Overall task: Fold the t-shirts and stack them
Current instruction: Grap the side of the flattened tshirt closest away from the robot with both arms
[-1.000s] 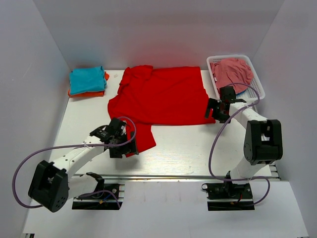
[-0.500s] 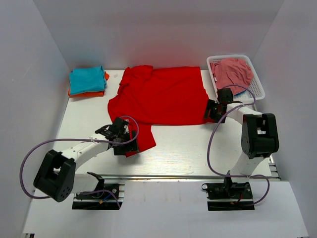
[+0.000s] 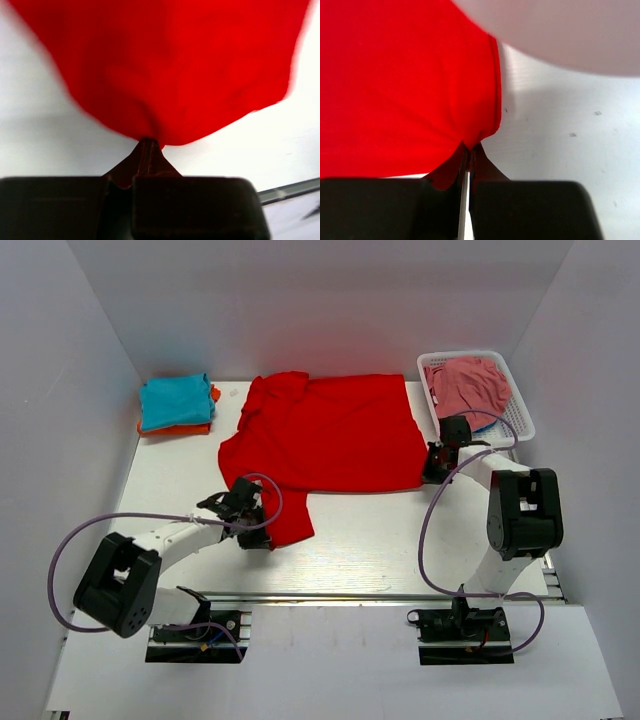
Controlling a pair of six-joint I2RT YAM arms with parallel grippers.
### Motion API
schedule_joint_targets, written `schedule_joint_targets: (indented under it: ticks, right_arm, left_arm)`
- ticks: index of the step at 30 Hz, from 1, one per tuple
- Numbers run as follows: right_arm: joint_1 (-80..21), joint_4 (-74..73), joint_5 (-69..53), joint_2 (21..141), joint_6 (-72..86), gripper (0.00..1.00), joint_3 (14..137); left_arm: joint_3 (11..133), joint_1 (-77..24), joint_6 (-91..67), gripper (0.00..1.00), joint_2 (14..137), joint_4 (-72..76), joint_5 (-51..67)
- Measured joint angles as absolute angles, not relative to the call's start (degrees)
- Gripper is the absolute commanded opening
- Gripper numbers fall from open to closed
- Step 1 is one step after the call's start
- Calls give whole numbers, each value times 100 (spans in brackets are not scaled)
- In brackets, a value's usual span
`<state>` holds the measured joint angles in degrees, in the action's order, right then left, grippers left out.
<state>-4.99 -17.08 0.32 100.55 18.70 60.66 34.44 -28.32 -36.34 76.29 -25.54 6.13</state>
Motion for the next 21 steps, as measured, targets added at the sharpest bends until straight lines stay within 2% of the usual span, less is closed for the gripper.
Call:
schedule_joint_targets:
  ticks: [9, 16, 17, 18, 19, 20, 21]
  right_arm:
    - [-491, -2773, 351, 10051, 1929, 0, 7225]
    - [-484, -3094, 222, 9983, 1916, 0, 7310]
    - [-484, -3100, 193, 9981, 1909, 0, 7290]
    - [-484, -3109, 161, 9981, 1905, 0, 7271]
    - [-484, -3116, 99, 9981, 1903, 0, 7240]
    - [-484, -3124, 64, 9981, 1900, 0, 7212]
    - [-484, -3118, 23, 9981, 1896, 0, 7183]
  left_arm:
    - [3809, -2810, -3922, 0, 6897, -4630, -84]
    - [3846, -2825, -3911, 0, 6838, -4963, 154]
    - [3846, -2825, -3889, 9, 6829, -4910, 231]
    - [3846, -2825, -3876, 36, 6810, -4834, 298]
    - [3846, -2825, -3835, 84, 6779, -4737, 373]
    - [3846, -2825, -3815, 100, 6729, -4628, 438]
    - [3850, -2827, -3811, 100, 6685, -4534, 495]
